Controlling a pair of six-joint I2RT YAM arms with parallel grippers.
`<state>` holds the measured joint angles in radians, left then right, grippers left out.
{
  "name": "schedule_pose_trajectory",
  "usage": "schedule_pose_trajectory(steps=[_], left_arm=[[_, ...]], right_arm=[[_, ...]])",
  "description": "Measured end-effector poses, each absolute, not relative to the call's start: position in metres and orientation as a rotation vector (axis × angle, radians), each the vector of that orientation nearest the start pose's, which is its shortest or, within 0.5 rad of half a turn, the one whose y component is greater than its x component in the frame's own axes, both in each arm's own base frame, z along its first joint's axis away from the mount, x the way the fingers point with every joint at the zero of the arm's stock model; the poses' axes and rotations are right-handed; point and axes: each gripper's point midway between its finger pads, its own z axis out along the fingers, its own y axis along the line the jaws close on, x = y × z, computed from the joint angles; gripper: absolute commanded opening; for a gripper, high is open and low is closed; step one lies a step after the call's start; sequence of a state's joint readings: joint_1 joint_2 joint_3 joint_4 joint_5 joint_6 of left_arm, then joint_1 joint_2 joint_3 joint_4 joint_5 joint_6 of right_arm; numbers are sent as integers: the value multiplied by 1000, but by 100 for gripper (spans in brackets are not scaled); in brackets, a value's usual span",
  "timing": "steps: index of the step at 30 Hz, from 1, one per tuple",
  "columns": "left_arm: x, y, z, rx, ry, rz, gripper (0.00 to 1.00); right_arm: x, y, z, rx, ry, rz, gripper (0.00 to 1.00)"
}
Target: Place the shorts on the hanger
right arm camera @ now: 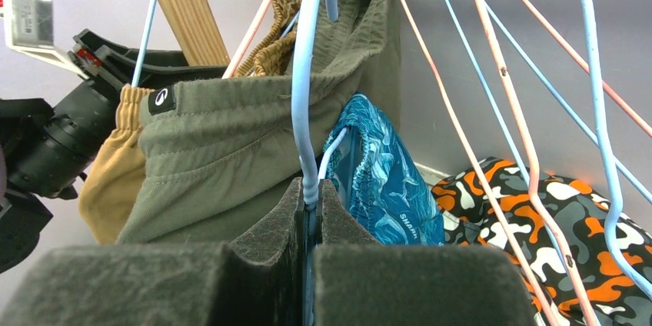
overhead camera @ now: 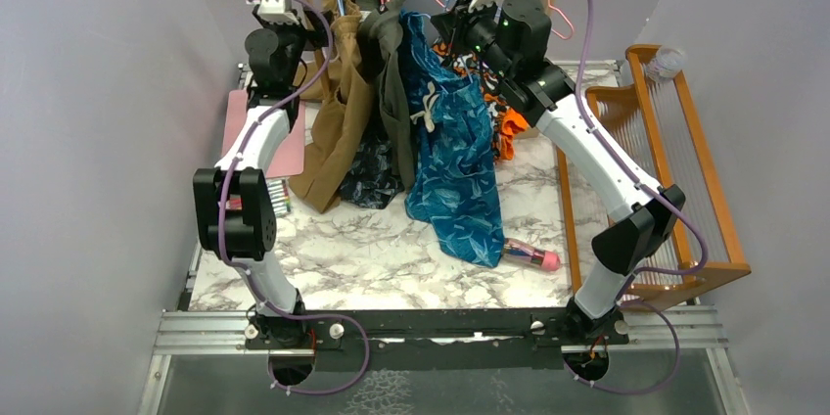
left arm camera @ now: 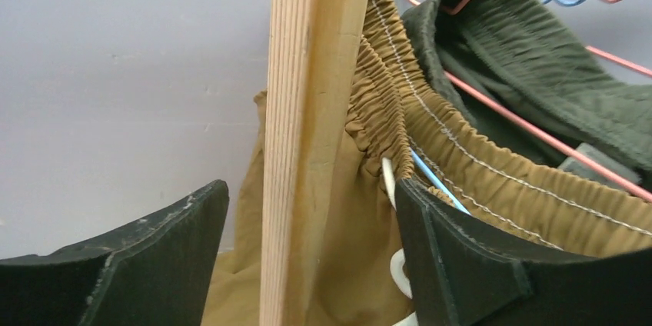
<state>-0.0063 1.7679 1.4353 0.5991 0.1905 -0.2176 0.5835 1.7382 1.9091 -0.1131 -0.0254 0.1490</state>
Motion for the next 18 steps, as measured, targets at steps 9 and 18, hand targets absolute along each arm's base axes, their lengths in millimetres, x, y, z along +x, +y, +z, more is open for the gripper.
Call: schedule_pose_trajectory(steps=[9,18], left_arm=[[581,-51,371,34,1328,-190,41],[582,-43,368,29,1338,-88,20]], right_arm=[[450,310,448,-363,1500,601,1],[443,306,450,-366,1496,601,1]])
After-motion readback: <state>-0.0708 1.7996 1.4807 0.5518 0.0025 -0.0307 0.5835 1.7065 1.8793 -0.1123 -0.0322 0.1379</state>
